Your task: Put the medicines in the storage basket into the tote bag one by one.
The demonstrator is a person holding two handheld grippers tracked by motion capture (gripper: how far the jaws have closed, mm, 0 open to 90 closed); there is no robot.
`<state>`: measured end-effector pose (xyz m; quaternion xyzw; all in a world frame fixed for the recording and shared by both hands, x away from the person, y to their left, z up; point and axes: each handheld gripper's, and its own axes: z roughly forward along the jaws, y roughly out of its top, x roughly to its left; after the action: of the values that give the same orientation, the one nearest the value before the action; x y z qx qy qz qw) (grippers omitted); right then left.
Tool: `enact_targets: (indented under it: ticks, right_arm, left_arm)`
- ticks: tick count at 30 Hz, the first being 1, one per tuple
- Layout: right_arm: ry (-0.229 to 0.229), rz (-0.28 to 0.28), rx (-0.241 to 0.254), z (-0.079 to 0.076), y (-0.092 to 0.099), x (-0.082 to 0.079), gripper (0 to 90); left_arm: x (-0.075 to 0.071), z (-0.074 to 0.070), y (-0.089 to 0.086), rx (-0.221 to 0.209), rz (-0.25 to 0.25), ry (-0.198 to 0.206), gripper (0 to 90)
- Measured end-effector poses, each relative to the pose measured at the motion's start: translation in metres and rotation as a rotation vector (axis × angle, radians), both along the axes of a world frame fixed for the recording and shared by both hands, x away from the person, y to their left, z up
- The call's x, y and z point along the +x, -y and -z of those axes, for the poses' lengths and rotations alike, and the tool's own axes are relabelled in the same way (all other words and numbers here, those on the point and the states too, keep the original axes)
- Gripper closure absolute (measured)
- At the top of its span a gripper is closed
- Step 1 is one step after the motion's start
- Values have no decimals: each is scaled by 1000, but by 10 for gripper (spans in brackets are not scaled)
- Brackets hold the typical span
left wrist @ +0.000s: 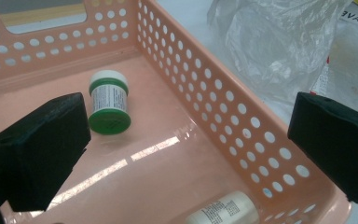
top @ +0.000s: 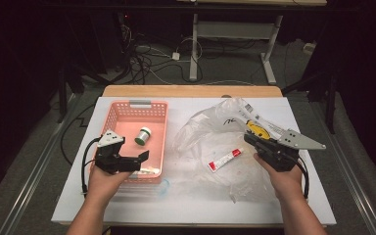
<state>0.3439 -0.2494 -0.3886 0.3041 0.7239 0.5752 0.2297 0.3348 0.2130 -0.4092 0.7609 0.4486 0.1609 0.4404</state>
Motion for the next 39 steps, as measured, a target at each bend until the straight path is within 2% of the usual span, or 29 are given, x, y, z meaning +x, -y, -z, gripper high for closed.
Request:
enact_targets:
  ticks: [6,13,16,22,27,35,39]
  right_arm:
    - [-3,2,6,-1,1,0,900]
    - [-2,-1,8,-1,0,0,900]
    - [-4,-1,5,0,0,1,900]
    - [-1,-1,3,-1,0,0,900]
    - [-2,-2,7,-1,0,0,900]
    - [-3,-5,5,0,-1,1,900]
    - [-7,-5,5,0,-2,1,900]
  left_arm:
    - [8,-10,3,-16,-3,19,0]
    - [25,-20,8,-31,-13,36,0]
    - [34,-20,8,-44,-19,23,0]
    - [49,-16,9,-36,-32,-7,0]
    - [61,-12,10,-3,-34,-25,0]
    - [86,-4,0,10,-60,-100,0]
    - [98,-1,0,43,-66,-138,0]
